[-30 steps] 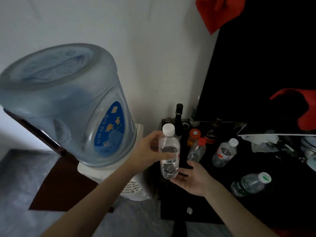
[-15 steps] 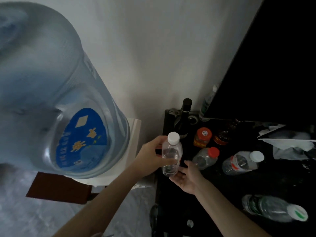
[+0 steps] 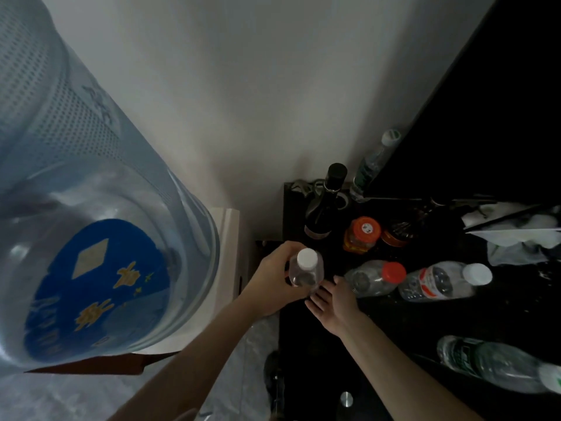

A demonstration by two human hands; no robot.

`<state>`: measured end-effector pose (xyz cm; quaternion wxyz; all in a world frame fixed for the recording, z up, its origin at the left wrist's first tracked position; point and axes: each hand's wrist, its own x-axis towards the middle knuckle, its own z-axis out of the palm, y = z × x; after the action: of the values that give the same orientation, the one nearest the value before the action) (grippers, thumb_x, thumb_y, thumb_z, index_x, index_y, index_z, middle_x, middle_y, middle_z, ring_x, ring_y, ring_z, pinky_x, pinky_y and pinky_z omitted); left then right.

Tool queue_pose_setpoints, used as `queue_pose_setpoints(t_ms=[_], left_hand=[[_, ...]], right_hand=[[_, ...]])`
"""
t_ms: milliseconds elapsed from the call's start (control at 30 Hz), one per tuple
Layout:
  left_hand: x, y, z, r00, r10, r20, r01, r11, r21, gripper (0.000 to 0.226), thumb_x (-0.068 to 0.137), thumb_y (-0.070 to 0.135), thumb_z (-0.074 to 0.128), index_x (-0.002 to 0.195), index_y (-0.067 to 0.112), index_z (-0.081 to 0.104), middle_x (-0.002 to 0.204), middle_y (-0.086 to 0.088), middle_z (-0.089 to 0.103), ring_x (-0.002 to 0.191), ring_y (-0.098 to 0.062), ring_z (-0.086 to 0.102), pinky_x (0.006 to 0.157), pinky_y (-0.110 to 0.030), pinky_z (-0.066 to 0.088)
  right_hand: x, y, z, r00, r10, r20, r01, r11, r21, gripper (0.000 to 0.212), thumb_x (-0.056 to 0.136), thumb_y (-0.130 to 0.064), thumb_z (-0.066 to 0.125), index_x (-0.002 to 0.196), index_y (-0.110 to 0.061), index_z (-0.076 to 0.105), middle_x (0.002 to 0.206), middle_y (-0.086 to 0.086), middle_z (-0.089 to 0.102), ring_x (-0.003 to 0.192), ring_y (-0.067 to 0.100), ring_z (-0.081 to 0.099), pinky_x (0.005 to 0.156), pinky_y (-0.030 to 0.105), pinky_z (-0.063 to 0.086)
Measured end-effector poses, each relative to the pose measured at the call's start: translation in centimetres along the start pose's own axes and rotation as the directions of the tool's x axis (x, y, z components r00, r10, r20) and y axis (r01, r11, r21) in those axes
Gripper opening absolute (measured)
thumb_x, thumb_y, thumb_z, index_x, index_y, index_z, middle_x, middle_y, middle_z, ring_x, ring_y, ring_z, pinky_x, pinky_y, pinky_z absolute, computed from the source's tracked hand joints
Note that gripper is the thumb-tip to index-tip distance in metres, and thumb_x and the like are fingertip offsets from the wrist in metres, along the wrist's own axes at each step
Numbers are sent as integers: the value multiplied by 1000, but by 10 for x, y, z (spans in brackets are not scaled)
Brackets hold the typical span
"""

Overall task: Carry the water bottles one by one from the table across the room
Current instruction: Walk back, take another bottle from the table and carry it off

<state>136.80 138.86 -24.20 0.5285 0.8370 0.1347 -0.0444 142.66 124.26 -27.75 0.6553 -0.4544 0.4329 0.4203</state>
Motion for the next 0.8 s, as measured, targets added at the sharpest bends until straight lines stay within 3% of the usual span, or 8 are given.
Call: queue_pose_setpoints(t_ms=[133,300,400,500,567,633,700,800], left_hand=[[5,-8,4,1000,11,-9,-11,1000,19,59,75,22,88,124,25,55,116,12,63,108,0,61,87,-13,49],[8,-9,5,1000,-11,25,11,1000,-22,65,75,29,87,130,24,53,123,12,63,114,2,60,93,-20,53],[9,-7,7,997,-34,73,35,999,-10,66,79,24,86,136,22,51,126,10,63,113,10,57,90,-8,47],[8,-3,4,992,-51,119,43,997,69,76,82,21,84,146,18,43,138,2,56,125,-3,56,92,-1,38],[2,0,0,989,-80,124,66,991,118,91,81,21,85,155,14,32,152,-5,44,141,-18,43,104,-8,31],[-10,4,-3,983,-142,114,120,977,177,104,81,22,85,160,11,20,161,-10,32,150,-25,31,119,-28,26],[-26,9,-4,977,-201,75,181,959,217,103,83,25,82,161,11,17,162,-12,31,151,-30,29,123,-42,27],[-55,21,-7,967,-249,57,227,938,261,90,89,32,74,160,15,21,161,-12,32,149,-30,32,121,-40,29]], right_hand=[[1,2,5,999,-36,-1,36,999,-10,48,107,-39,33,142,-10,49,148,14,48,141,29,41,110,48,37],[-8,6,2,998,-59,0,59,998,10,51,107,-40,35,144,-8,47,151,17,44,142,32,39,113,49,35],[-19,8,0,998,-62,7,62,998,8,52,106,-39,37,144,-6,47,151,20,43,141,34,40,112,49,36],[-33,9,-3,997,-73,30,73,997,-5,50,106,-37,38,142,-4,48,149,22,44,138,35,43,110,48,38],[-44,9,-7,995,-90,41,91,995,-35,48,106,-35,40,141,-3,48,148,23,45,137,36,44,109,49,39],[-57,10,-11,994,-101,45,104,991,-78,47,106,-33,41,141,-3,49,147,23,45,136,36,45,108,48,40],[-73,10,-14,991,-124,54,131,979,-157,45,105,-32,43,140,-4,50,145,22,48,133,36,48,108,48,42],[-102,12,-17,979,-191,69,203,915,-350,43,103,-32,47,138,-7,54,136,16,55,123,31,55,100,45,47]])
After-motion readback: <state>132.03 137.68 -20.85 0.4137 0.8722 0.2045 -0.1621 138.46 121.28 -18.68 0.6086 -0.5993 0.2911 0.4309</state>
